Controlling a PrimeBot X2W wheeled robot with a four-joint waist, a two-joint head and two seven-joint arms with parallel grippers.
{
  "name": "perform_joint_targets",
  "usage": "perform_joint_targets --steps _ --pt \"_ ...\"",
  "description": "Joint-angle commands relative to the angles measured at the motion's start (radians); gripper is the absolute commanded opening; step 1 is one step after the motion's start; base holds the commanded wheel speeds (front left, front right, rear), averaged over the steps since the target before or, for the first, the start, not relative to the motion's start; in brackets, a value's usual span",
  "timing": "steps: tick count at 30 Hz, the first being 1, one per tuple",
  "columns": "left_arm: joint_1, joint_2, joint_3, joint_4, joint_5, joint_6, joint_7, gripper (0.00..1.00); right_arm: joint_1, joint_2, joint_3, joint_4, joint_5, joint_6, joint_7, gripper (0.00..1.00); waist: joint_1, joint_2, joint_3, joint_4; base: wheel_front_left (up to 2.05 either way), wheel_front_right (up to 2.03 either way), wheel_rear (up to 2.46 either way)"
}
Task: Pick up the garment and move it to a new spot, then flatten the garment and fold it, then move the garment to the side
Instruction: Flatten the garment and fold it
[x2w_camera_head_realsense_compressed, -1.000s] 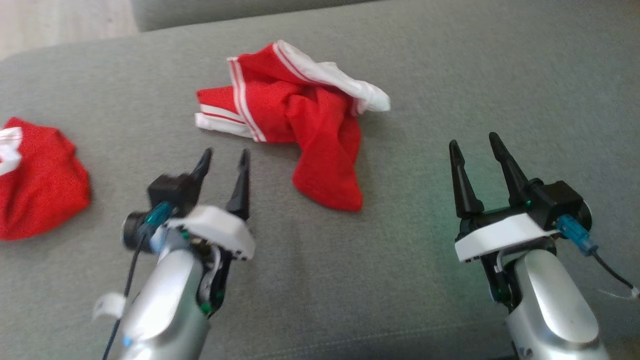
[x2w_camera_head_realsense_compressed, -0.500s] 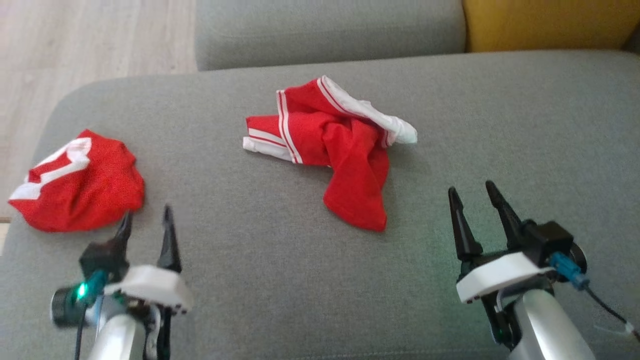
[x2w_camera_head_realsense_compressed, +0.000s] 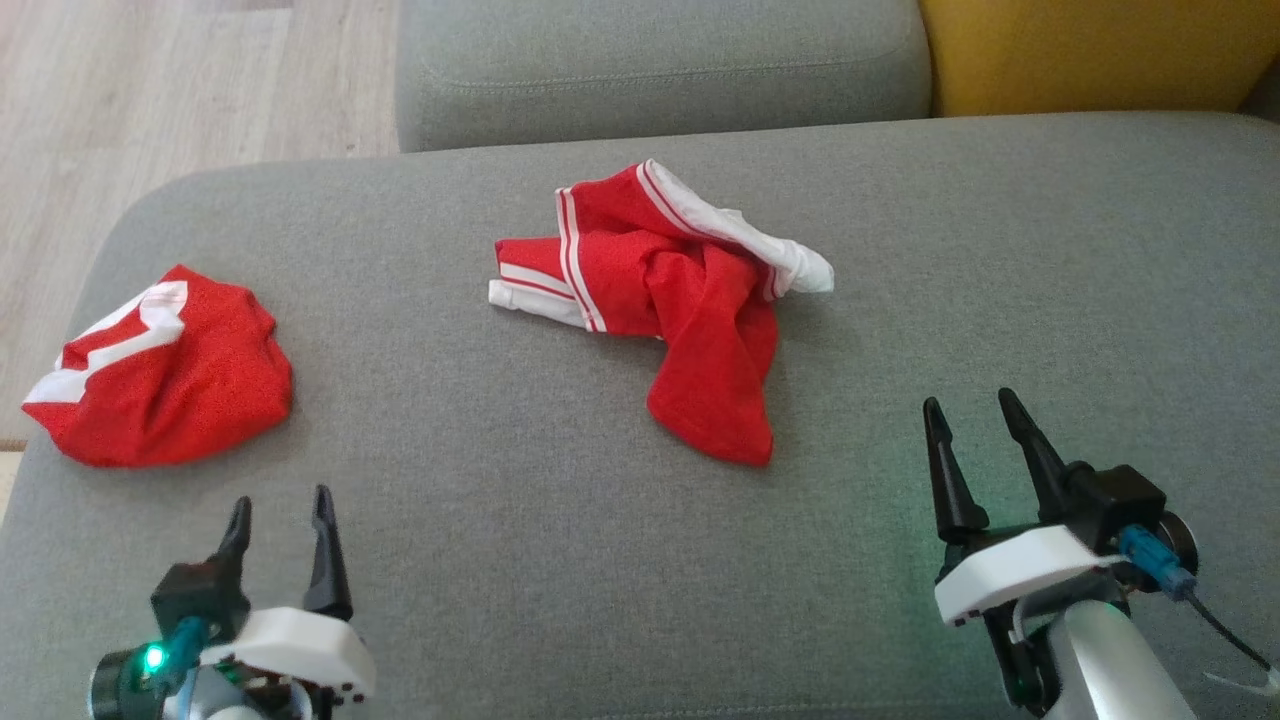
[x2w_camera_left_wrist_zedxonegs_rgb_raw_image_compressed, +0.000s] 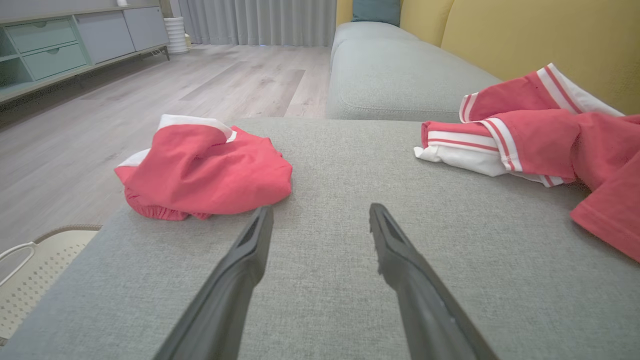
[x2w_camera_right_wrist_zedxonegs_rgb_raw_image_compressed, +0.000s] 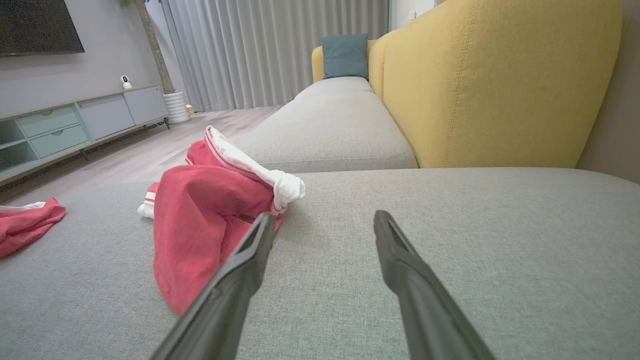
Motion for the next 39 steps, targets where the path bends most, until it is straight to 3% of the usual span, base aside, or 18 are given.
perform_joint_targets --steps 1,7,13,23,31,39 --pt "-0.041 0.002 0.041 -0.036 0.011 -0.008 -0.012 1.00 -0.029 0.005 0.021 -0.027 -0.005 0.008 -0.010 1.00 0.0001 -0.0001 0.004 0.000 0.00 0.00 0.00" --pt "-0.077 -0.025 0.010 -0.039 0.030 -0.037 -0.012 1.00 -0.074 -0.004 0.041 -0.006 0.008 0.008 -0.010 1.00 0.0001 -0.0001 0.047 0.038 0.00 0.00 0.00" --pt "-0.127 -0.044 -0.038 -0.037 0.041 -0.066 -0.012 1.00 -0.216 -0.047 0.079 0.063 0.042 0.008 -0.010 1.00 0.0001 -0.0001 0.103 0.110 0.00 0.00 0.00" --pt "-0.201 -0.057 -0.129 -0.030 0.028 -0.094 -0.012 1.00 -0.565 -0.138 0.170 0.335 0.160 0.008 0.041 1.00 0.0001 -0.0001 0.217 0.220 0.00 0.00 0.00" --pt "-0.232 -0.057 -0.197 -0.027 -0.026 -0.083 -0.012 1.00 -0.752 -0.183 0.227 0.520 0.223 0.008 0.109 1.00 0.0001 -0.0001 0.279 0.271 0.00 0.00 0.00" --pt "-0.253 -0.057 -0.242 -0.027 -0.054 -0.070 -0.012 1.00 -0.822 -0.186 0.279 0.680 0.251 0.008 0.167 1.00 0.0001 -0.0001 0.319 0.315 0.00 0.00 0.00"
